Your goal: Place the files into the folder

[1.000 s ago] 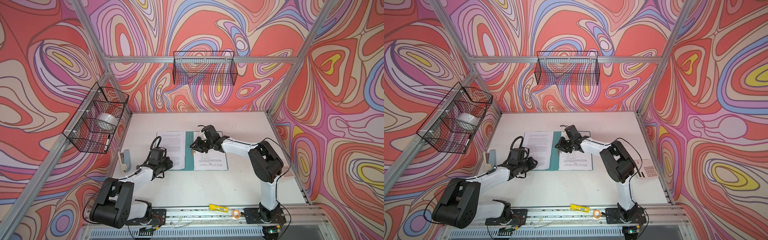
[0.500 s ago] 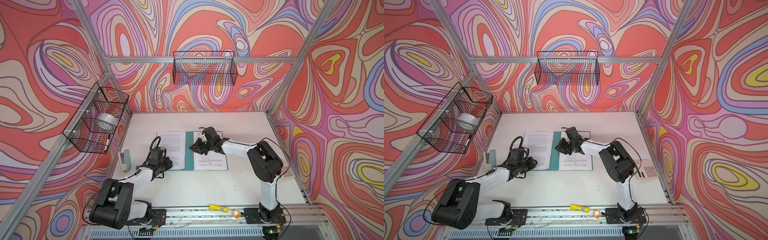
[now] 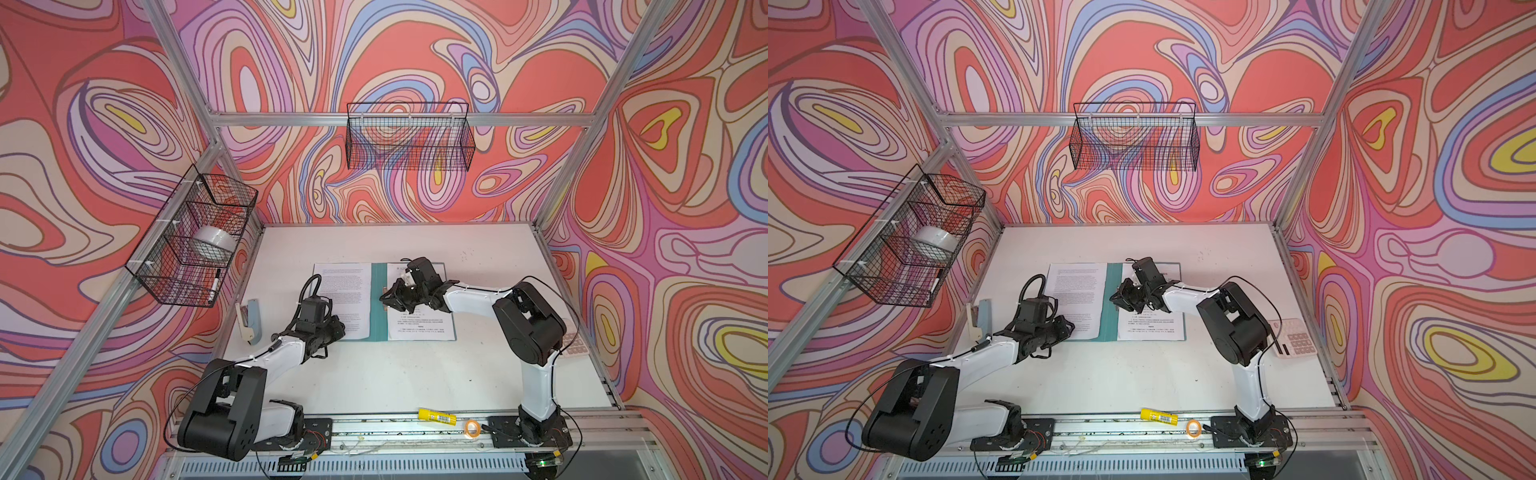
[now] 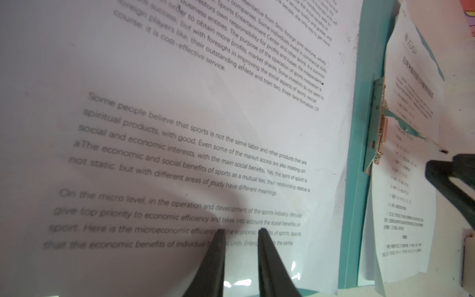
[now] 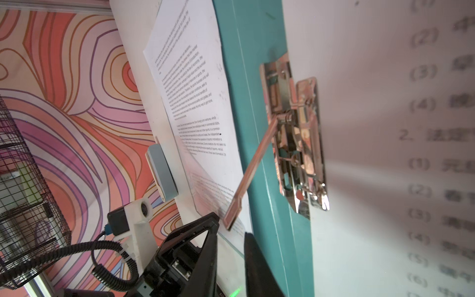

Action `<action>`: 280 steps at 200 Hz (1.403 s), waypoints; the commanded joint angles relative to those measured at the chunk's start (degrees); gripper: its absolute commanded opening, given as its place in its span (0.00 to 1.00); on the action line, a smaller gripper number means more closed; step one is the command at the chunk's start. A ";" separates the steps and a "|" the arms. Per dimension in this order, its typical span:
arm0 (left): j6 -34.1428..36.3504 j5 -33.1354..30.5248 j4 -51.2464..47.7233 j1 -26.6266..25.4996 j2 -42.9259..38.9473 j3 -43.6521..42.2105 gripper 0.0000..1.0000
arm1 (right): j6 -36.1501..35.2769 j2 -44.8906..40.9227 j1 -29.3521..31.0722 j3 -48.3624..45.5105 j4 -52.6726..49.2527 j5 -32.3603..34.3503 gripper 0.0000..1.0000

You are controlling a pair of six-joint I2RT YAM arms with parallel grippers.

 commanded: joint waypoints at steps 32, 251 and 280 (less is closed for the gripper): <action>0.98 0.50 1.17 0.48 -0.11 -0.44 0.24 | 4.11 0.02 0.14 -1.52 5.70 -1.22 0.21; 1.16 1.25 1.92 0.65 1.13 -0.19 0.23 | 9.29 -2.01 -1.38 -8.04 14.09 -2.12 0.20; 1.02 1.48 2.29 0.65 1.12 -0.27 0.23 | 9.29 -1.97 -1.69 -8.16 14.36 -2.06 0.20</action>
